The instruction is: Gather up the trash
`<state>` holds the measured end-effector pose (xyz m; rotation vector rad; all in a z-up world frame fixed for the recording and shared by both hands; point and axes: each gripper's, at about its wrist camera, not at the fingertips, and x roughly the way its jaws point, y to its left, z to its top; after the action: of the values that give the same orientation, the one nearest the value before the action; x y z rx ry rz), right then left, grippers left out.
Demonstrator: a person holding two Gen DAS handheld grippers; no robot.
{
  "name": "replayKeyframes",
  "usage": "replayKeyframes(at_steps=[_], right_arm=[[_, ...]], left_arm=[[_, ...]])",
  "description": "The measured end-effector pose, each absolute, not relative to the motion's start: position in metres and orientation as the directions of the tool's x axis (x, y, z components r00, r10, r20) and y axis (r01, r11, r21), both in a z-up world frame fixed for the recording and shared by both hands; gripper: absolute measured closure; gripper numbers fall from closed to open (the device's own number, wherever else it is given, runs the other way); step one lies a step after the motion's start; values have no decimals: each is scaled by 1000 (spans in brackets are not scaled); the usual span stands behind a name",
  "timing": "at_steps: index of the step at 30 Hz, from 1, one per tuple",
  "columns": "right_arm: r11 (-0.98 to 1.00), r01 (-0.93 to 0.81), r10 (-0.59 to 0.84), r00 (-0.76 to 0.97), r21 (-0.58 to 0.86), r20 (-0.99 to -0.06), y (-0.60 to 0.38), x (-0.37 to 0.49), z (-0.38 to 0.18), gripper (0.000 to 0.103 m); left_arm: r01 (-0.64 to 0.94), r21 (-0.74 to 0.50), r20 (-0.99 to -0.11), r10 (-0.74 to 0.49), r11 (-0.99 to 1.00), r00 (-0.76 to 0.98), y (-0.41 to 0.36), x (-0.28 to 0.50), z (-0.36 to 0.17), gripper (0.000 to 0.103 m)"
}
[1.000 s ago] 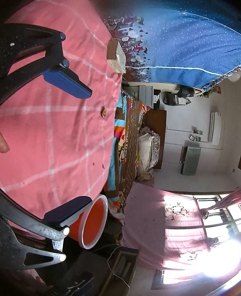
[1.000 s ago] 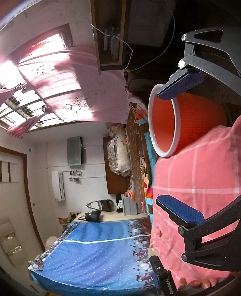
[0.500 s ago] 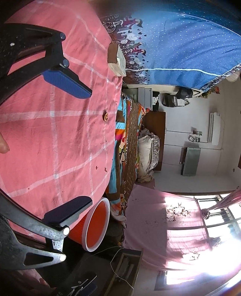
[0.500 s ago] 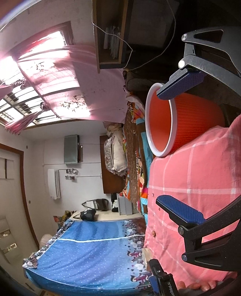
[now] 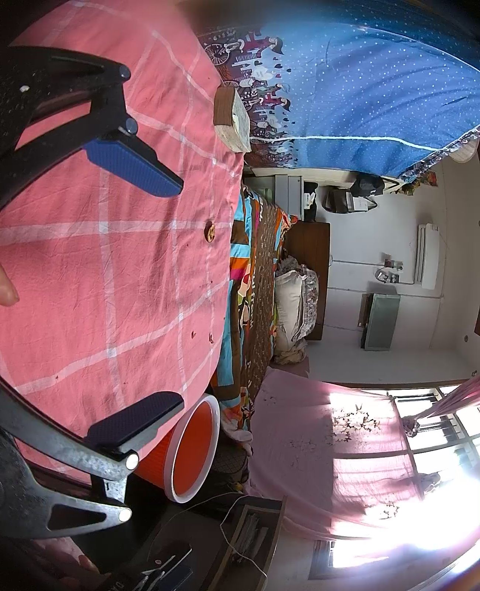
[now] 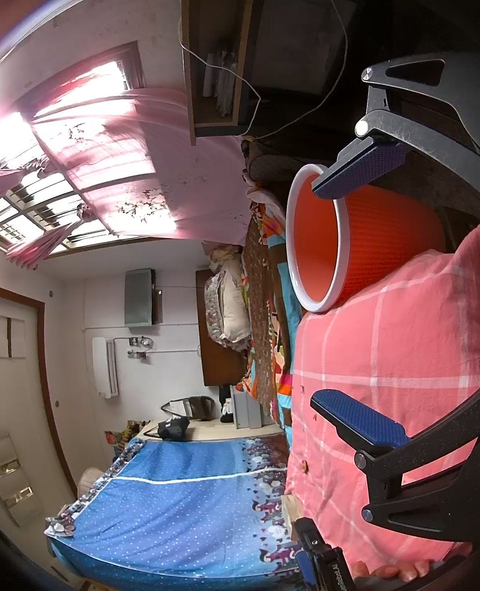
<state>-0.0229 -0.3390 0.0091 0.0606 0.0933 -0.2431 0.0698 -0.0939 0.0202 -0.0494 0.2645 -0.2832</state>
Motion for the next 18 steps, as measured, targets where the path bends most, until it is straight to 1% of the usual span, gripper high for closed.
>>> replayKeyframes(at_steps=[18], right_arm=[[969,244,-236,964,48,-121,-340,-19,4,0]], left_arm=[[283,-41,-265,-283,958,922,-96,73,20,0]])
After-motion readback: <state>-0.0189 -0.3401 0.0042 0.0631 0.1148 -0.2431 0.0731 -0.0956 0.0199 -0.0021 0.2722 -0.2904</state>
